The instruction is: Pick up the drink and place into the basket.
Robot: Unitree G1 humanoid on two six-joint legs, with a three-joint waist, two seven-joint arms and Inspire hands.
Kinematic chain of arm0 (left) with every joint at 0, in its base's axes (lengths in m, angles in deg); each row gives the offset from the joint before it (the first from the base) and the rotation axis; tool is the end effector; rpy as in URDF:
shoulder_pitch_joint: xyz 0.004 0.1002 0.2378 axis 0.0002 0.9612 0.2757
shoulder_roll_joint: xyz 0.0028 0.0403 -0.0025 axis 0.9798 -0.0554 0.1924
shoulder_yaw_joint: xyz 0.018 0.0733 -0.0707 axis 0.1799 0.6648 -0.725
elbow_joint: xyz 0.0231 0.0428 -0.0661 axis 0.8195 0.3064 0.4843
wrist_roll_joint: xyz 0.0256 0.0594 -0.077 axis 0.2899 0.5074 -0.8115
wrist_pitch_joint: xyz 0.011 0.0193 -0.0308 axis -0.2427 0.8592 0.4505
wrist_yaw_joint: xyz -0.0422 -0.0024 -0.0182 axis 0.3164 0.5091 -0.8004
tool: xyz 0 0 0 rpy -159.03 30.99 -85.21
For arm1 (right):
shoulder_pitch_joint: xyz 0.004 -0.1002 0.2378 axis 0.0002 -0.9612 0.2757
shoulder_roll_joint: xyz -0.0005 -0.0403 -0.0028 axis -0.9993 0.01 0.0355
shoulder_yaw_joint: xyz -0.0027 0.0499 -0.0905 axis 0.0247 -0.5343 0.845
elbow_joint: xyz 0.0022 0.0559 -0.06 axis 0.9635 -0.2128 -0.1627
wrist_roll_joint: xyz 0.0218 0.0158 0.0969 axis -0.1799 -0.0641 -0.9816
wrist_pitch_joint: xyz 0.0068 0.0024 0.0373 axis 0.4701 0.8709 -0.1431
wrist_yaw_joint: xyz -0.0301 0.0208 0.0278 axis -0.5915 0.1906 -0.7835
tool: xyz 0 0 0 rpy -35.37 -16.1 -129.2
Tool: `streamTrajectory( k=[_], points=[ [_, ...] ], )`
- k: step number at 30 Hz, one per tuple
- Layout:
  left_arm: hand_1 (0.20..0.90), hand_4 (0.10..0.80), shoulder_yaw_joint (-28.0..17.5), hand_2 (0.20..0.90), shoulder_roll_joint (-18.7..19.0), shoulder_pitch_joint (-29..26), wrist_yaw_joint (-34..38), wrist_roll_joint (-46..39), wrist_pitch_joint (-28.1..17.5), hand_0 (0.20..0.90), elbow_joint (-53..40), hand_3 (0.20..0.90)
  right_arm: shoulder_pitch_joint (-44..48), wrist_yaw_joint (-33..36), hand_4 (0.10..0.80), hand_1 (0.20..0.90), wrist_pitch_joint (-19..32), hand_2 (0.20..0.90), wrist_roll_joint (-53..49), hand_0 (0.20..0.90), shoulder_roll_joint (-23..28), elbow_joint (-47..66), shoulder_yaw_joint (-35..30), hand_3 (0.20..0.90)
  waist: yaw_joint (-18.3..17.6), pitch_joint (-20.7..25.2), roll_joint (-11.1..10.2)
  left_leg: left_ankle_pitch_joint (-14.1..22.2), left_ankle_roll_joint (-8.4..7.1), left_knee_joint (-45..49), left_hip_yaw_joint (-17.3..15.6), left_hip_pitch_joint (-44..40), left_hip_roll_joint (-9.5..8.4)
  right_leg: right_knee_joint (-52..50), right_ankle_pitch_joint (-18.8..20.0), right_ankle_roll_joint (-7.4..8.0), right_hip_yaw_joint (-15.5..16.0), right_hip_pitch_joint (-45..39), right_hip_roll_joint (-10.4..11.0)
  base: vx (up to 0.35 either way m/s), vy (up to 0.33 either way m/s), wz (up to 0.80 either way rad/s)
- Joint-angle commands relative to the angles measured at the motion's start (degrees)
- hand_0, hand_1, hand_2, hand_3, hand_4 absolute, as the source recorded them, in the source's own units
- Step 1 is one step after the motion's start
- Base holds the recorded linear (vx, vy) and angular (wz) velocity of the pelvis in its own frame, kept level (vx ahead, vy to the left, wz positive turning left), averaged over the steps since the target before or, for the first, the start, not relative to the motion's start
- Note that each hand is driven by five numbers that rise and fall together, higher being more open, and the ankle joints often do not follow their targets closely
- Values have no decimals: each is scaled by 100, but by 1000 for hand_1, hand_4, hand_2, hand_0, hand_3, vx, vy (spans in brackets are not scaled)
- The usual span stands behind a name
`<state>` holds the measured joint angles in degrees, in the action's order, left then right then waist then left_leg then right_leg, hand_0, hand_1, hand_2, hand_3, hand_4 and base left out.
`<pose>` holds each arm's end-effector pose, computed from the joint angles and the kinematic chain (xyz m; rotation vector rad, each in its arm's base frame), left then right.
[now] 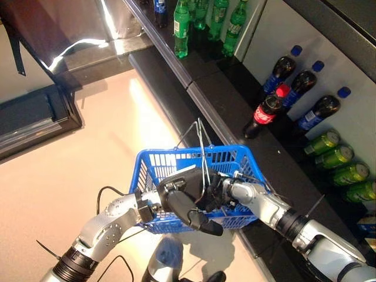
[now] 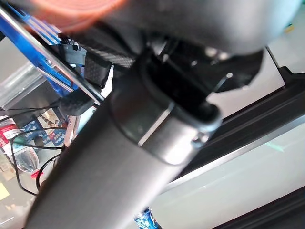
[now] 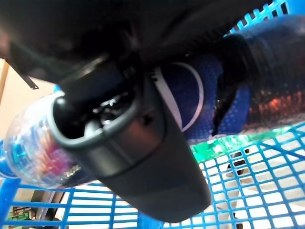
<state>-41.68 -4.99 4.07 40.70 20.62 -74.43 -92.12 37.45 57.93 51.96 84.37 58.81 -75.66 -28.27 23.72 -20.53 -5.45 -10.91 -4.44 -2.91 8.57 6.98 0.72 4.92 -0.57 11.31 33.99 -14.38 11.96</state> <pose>0.2091 0.1735 0.0952 -0.2933 0.1086 -1.1781 0.2780 -0.1144 0.0601 -1.0615 0.1851 0.8983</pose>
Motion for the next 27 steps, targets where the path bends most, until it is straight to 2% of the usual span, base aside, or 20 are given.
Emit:
streamTrajectory(
  k=[1,12,21,27],
  points=[
    [300,100,309,300,-1101,-1203,-1314,-924,-1278,300,-2011,200,413,-23,100,300,332,300,-37,300,-458,-220,424,200,116,1665,-99,498,-130,-209,102,-489,103,-38,34,-359,-129,-12,-221,0,0,0],
    [300,100,337,300,-1124,-1414,-1370,-994,-1251,300,-2112,200,265,-358,100,300,370,300,6,300,-841,-1142,406,200,176,1713,-109,509,-119,-209,123,-500,88,-44,24,-370,-98,-15,-239,3,4,1],
    [300,100,372,300,-1205,-1551,-1383,-1042,-1124,300,-2203,200,201,-1026,100,300,301,300,49,300,-1194,-1825,470,200,266,1754,-124,513,-109,-209,194,-498,68,-59,0,-398,-16,-26,-249,0,0,0],
    [300,100,400,300,-1265,-1588,-1390,-1039,-1054,300,-2240,200,211,-1177,100,300,239,300,59,300,-1392,-2063,540,200,322,1762,-140,510,-109,-209,246,-492,51,-38,2,-418,9,-31,-266,5,0,5]
  ],
)
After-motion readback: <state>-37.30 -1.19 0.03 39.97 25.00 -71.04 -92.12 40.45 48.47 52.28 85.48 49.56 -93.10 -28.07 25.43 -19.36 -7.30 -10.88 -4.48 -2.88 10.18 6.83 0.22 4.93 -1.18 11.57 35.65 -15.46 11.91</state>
